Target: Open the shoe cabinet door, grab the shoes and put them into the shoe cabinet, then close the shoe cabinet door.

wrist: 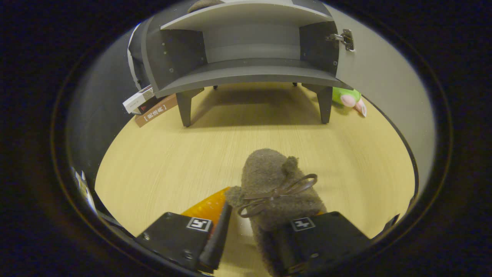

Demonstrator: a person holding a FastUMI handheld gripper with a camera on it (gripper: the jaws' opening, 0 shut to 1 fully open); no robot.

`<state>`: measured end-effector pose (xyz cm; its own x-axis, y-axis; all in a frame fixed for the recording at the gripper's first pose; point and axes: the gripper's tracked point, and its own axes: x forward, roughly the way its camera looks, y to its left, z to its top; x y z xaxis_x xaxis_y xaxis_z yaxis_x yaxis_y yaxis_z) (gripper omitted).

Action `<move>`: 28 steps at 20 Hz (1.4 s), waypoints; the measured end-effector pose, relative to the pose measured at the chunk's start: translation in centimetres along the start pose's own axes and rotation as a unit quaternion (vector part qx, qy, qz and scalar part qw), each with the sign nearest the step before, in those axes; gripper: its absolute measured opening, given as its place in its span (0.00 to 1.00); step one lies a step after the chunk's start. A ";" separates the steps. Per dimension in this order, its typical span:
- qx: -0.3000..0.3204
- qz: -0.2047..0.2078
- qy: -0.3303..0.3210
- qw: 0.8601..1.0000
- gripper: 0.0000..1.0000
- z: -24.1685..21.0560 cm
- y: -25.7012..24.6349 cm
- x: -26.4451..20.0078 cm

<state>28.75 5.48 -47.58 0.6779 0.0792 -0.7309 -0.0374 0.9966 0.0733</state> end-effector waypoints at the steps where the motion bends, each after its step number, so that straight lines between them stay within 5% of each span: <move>1: 0.002 0.009 0.008 1.000 0.46 -0.2 0.6 -0.1; 3: 0.004 0.014 0.017 1.000 0.20 -0.4 1.0 -0.4; 5: 0.012 0.030 0.023 0.999 0.11 -0.5 1.9 -1.1; 11: 0.003 0.050 -0.009 0.999 0.10 3.0 3.4 -6.2; 23: 0.003 0.069 -0.169 0.983 0.10 19.2 4.1 -21.6; 28: -0.008 0.062 -0.219 0.974 0.10 25.7 4.5 -23.7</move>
<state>31.39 7.49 -12.48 0.9151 0.1861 -0.3577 -0.1489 0.9804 0.1291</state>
